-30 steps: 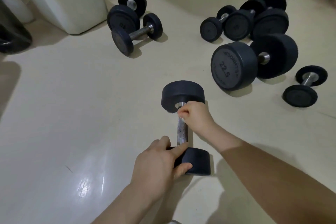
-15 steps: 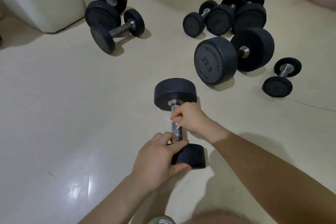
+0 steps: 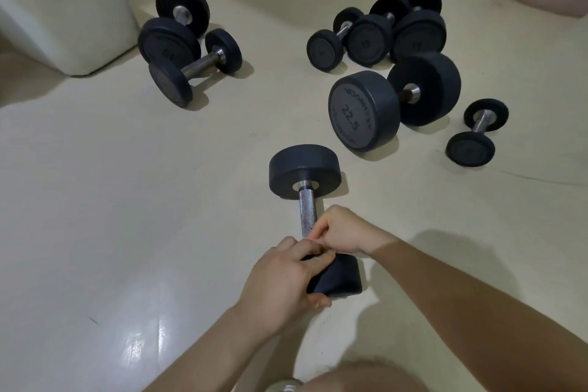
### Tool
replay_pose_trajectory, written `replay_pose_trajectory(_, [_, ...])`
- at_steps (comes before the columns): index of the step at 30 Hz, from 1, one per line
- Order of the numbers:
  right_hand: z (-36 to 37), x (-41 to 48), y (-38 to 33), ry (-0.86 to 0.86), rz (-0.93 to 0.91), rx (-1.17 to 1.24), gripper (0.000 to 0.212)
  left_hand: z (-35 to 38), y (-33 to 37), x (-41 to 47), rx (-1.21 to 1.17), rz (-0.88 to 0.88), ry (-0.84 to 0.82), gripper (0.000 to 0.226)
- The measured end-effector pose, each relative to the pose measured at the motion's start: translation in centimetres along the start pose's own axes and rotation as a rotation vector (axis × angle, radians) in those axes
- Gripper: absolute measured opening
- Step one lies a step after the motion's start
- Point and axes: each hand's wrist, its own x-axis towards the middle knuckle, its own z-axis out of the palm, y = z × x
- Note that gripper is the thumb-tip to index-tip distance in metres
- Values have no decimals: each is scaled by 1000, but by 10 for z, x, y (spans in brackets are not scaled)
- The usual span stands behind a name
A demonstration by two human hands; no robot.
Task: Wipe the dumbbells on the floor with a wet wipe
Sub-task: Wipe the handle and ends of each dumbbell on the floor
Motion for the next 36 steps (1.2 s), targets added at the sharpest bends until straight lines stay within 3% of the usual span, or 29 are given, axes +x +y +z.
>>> replay_pose_trajectory(3, [-7, -12, 2, -96, 70, 568, 8, -4, 3, 1, 96, 16, -33, 70])
replay_pose_trajectory(5, [-15, -20, 5, 36, 112, 856, 21, -5, 4, 6, 275, 20, -56, 60])
replay_pose_trajectory(7, [-16, -31, 12, 166, 113, 938, 38, -13, 7, 10, 361, 33, -102, 50])
replay_pose_trajectory(10, [-8, -60, 21, 245, 90, 607, 31, -24, 9, 13, 423, 26, -204, 42])
replay_pose_trajectory(12, [-1, -77, 27, 178, 124, 371, 21, -28, 6, 15, 472, 0, -255, 43])
replay_pose_trajectory(16, [22, -93, 25, -59, 117, 19, 67, -35, -12, -1, 491, -7, -284, 49])
replay_pose_trajectory(18, [42, -88, 20, 60, 103, -141, 79, -41, -27, -15, 439, -44, -295, 54])
replay_pose_trajectory(21, [64, -77, 7, 255, 8, -172, 63, -45, -55, -33, 327, -59, -312, 53])
replay_pose_trajectory(27, [95, -59, -61, 346, -45, -492, 55, -53, -123, -67, 146, -84, -345, 54])
replay_pose_trajectory(29, [111, -52, -88, 358, -83, -474, 58, -62, -155, -75, 93, -135, -395, 49])
replay_pose_trajectory(32, [124, -40, -135, 298, -187, 58, 57, -102, -198, -63, 136, -224, -462, 46])
replay_pose_trajectory(34, [122, -21, -167, 217, -231, 277, 38, -138, -203, -50, 151, -237, -508, 37])
replay_pose_trajectory(36, [114, -2, -194, 231, -239, 200, 18, -156, -193, -44, 92, -194, -618, 23])
